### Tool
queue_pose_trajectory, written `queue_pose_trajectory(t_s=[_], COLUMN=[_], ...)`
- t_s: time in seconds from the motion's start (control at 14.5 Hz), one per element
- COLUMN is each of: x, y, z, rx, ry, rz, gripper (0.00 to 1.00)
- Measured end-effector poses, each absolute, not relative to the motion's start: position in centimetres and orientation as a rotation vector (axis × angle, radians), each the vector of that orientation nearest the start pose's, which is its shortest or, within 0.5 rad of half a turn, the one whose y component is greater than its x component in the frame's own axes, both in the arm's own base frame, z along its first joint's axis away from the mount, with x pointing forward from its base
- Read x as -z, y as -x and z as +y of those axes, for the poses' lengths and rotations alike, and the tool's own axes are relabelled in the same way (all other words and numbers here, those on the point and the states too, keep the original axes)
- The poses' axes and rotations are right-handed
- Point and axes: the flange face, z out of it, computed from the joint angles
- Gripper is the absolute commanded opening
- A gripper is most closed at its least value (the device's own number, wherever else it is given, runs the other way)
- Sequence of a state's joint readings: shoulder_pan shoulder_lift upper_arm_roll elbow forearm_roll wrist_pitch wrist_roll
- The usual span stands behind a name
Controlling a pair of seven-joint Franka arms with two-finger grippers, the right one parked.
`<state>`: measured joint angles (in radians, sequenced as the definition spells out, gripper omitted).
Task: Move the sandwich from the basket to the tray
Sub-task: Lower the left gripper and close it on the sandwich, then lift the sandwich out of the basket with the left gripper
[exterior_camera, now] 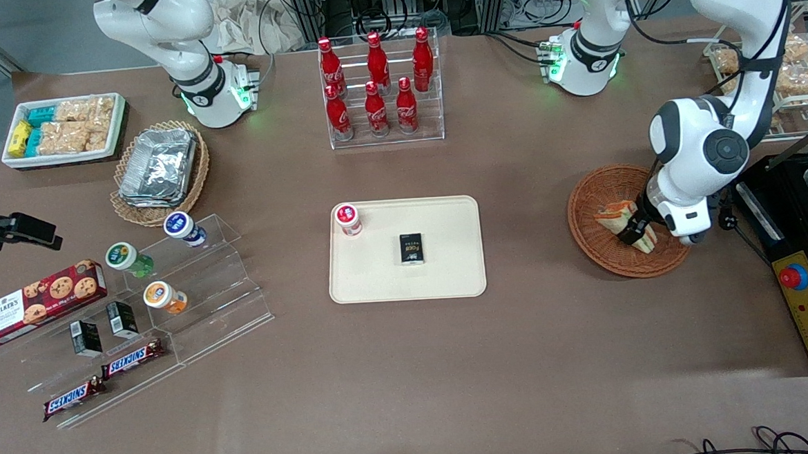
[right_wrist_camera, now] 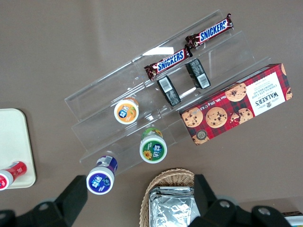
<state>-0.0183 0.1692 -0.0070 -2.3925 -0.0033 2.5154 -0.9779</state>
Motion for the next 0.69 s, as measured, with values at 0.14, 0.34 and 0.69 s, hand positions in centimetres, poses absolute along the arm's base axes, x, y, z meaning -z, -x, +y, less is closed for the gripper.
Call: queue_pose_trajectory(t_s=[0.14, 0.34, 0.69], x=[-23.4, -23.0, -25.4], y=[-49.1, -48.9, -49.8], z=[-1.2, -1.2, -1.3], rx=[-0.069, -0.069, -0.033], ry=[2.771, 2.771, 2.793], rz=[-1.434, -1.434, -1.417], gripper=[0.00, 0.00, 0.00])
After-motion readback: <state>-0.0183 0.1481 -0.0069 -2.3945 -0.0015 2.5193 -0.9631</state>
